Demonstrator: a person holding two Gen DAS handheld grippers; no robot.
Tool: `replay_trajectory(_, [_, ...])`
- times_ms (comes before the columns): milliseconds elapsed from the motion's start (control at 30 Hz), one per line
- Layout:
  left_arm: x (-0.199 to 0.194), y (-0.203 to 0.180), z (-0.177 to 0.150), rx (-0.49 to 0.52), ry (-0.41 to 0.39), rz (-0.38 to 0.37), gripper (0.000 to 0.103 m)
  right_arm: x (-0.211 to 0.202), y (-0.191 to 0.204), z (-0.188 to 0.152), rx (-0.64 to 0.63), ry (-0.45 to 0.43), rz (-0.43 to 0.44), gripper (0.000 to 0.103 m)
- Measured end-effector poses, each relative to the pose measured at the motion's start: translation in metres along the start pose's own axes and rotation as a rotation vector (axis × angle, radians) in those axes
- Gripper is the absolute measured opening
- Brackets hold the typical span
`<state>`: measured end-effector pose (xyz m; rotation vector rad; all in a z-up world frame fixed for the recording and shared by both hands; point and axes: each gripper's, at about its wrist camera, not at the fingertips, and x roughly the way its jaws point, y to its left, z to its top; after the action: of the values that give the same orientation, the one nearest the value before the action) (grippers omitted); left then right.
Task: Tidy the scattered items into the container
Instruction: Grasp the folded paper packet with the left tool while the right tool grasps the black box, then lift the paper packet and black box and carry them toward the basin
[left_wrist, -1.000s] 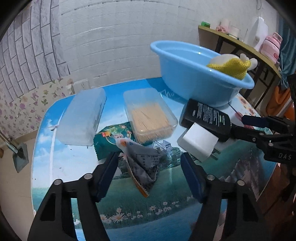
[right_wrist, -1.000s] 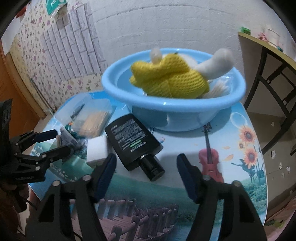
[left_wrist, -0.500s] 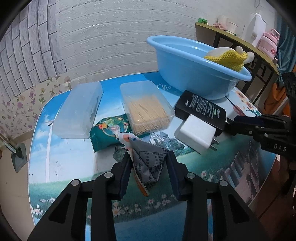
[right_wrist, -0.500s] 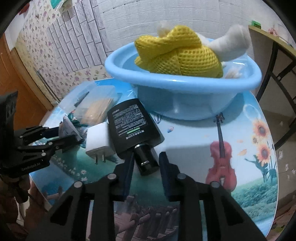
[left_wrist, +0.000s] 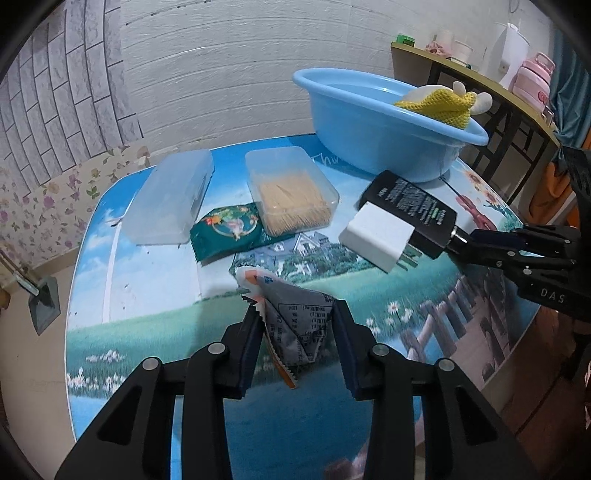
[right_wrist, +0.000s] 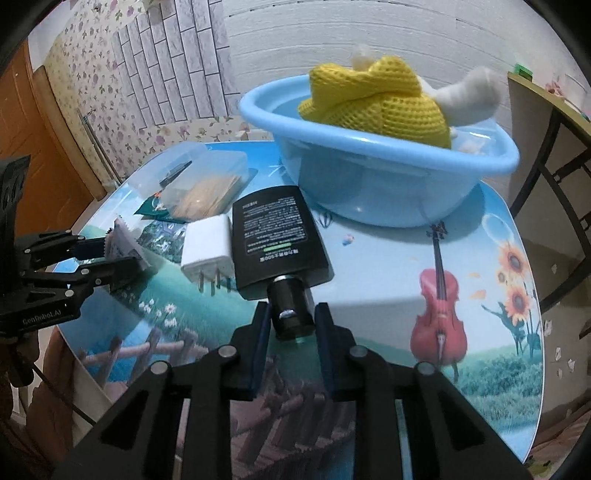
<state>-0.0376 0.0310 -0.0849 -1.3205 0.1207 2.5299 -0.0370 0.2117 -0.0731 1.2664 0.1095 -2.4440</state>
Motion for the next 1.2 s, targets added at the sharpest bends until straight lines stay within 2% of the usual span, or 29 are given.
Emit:
replay_trajectory(467, [-0.013, -0.002, -0.019, -0.007, 0.011, 0.021, 0.037, -0.036, -0.016, -0.039, 0.079, 0.012, -0.049, 0.024])
replay_trajectory(767, [-0.010, -0.002, -0.019, -0.010, 0.016, 0.021, 0.037, -0.045, -0.015, -0.032, 0.077, -0.025, -0.079, 0.026])
replay_trajectory(900, [-0.009, -0.003, -0.018, -0.007, 0.015, 0.023, 0.038, -0.040, -0.016, -0.031, 0.088, -0.020, -0.078, 0.053])
replay_trajectory(1200, [-0.001, -0.007, -0.014, 0.011, 0.018, 0.038, 0.047, -0.029, -0.011, -0.023, 0.052, -0.025, -0.084, 0.058])
